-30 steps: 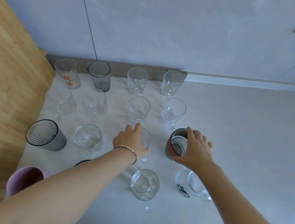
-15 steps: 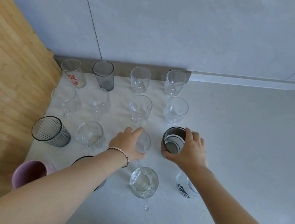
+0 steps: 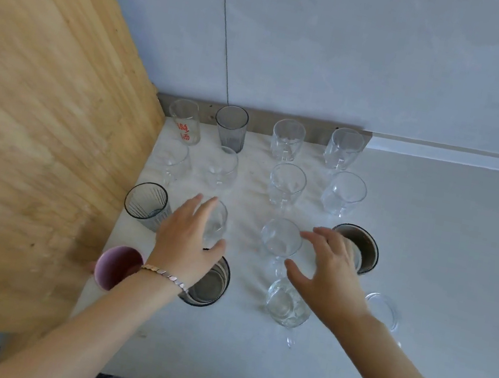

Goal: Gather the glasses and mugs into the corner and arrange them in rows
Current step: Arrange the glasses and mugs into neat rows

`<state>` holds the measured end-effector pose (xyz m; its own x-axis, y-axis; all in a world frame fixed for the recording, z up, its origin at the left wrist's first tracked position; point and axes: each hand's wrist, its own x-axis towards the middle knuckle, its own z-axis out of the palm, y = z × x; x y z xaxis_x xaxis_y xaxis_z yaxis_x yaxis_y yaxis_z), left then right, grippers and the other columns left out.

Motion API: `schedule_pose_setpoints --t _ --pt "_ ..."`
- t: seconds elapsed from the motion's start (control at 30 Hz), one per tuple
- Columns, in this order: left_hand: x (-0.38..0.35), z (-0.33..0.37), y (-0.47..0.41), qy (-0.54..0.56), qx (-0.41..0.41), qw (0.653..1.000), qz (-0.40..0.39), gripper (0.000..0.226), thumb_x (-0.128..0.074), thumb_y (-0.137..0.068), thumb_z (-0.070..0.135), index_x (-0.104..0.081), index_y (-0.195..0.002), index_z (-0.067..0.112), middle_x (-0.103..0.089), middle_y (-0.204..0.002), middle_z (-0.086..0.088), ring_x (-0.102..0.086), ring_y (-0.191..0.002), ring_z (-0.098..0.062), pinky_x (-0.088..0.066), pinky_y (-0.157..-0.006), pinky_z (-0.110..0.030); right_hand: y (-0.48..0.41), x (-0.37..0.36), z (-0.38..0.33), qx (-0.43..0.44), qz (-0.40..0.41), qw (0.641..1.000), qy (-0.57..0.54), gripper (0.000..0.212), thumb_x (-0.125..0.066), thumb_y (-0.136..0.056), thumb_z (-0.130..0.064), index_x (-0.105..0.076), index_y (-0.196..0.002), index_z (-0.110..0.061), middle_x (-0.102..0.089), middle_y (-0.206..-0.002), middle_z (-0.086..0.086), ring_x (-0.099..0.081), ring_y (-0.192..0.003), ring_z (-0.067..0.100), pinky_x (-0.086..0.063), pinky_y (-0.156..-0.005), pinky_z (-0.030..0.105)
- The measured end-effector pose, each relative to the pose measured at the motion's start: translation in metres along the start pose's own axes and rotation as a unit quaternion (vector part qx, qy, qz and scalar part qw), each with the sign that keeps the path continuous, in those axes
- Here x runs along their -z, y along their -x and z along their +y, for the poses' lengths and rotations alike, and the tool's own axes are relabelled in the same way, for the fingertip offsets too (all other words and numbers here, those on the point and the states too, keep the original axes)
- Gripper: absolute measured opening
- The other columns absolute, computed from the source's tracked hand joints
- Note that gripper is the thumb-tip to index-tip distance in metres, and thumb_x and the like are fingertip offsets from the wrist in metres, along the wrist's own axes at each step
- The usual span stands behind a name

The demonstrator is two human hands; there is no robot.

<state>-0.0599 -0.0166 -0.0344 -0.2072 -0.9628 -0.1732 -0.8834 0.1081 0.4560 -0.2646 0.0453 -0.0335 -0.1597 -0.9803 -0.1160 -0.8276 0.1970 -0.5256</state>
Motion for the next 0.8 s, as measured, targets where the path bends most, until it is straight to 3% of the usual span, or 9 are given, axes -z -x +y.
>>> schedule_pose_setpoints --t 0.1,0.2,0.27,0.37,0.5,0.7,0.8 --pt "0.020 -0.057 0.034 -0.024 0.093 0.995 -0.002 0.080 -0.062 -0.082 0.041 -0.023 -0.147 0.015 -0.023 -0.155 -0.006 -0.022 -0.145 -0.021 -0.024 -0.116 -0.036 0.013 -0.028 -0.049 0.057 -0.086 0.994 -0.032 0.067 -0.066 -0.083 -0.041 -0.042 -0.140 -0.016 -0.041 -0.142 0.001 -0.037 -0.135 0.020 -0.032 -0.109 0.028" --pt "0.027 -0.097 0.063 -0.040 0.166 0.982 -0.078 0.096 -0.062 -0.078 0.053 -0.007 -0.150 0.022 -0.007 -0.159 -0.003 -0.013 -0.147 -0.020 -0.024 -0.115 -0.036 0.016 -0.066 -0.086 0.015 -0.199 0.980 0.006 0.103 -0.067 -0.073 -0.057 -0.009 -0.151 -0.024 -0.021 -0.152 -0.001 -0.027 -0.140 0.022 -0.032 -0.112 0.035" --pt "0.025 -0.116 0.072 -0.044 0.175 0.978 -0.107 0.098 -0.064 -0.075 0.054 -0.005 -0.149 0.028 -0.002 -0.159 0.000 -0.015 -0.146 -0.022 -0.028 -0.114 -0.036 0.018 -0.088 -0.099 -0.023 -0.231 0.972 0.038 0.113 -0.070 -0.071 -0.057 0.002 -0.151 -0.023 -0.015 -0.152 0.003 -0.029 -0.138 0.027 -0.038 -0.109 0.038" --pt "0.016 -0.139 0.070 -0.012 0.142 0.985 -0.098 0.091 -0.069 -0.072 0.047 -0.018 -0.146 0.031 -0.022 -0.154 0.003 -0.032 -0.139 -0.021 -0.039 -0.107 -0.038 0.023 -0.105 -0.102 -0.055 -0.188 0.978 0.065 0.105 -0.071 -0.074 -0.047 -0.004 -0.150 -0.018 -0.022 -0.145 0.005 -0.037 -0.130 0.026 -0.046 -0.098 0.035" --pt "0.009 -0.151 0.063 -0.009 0.109 0.992 -0.061 0.081 -0.071 -0.069 0.042 -0.033 -0.140 0.034 -0.045 -0.137 0.003 -0.047 -0.125 -0.023 -0.048 -0.095 -0.039 0.035 -0.113 -0.103 -0.066 -0.164 0.983 0.042 0.101 -0.073 -0.072 -0.044 -0.011 -0.148 -0.019 -0.027 -0.141 0.003 -0.038 -0.128 0.026 -0.045 -0.099 0.034" --pt "0.007 -0.154 0.062 -0.032 0.152 0.986 -0.063 0.080 -0.069 -0.060 0.058 -0.036 -0.130 0.038 -0.049 -0.118 -0.002 -0.055 -0.110 -0.027 -0.047 -0.087 -0.038 0.051 -0.129 -0.114 -0.070 -0.152 0.985 0.043 0.103 -0.073 -0.070 -0.050 -0.013 -0.148 -0.020 -0.029 -0.139 0.003 -0.039 -0.126 0.025 -0.046 -0.099 0.033" --pt "0.001 -0.150 0.069 0.033 0.195 0.978 -0.069 0.082 -0.071 -0.061 0.056 -0.035 -0.130 0.032 -0.046 -0.120 -0.007 -0.057 -0.103 -0.030 -0.048 -0.089 -0.038 0.056 -0.134 -0.120 -0.086 -0.139 0.986 0.044 0.105 -0.073 -0.070 -0.052 -0.011 -0.148 -0.019 -0.029 -0.139 0.004 -0.038 -0.127 0.025 -0.045 -0.100 0.034"
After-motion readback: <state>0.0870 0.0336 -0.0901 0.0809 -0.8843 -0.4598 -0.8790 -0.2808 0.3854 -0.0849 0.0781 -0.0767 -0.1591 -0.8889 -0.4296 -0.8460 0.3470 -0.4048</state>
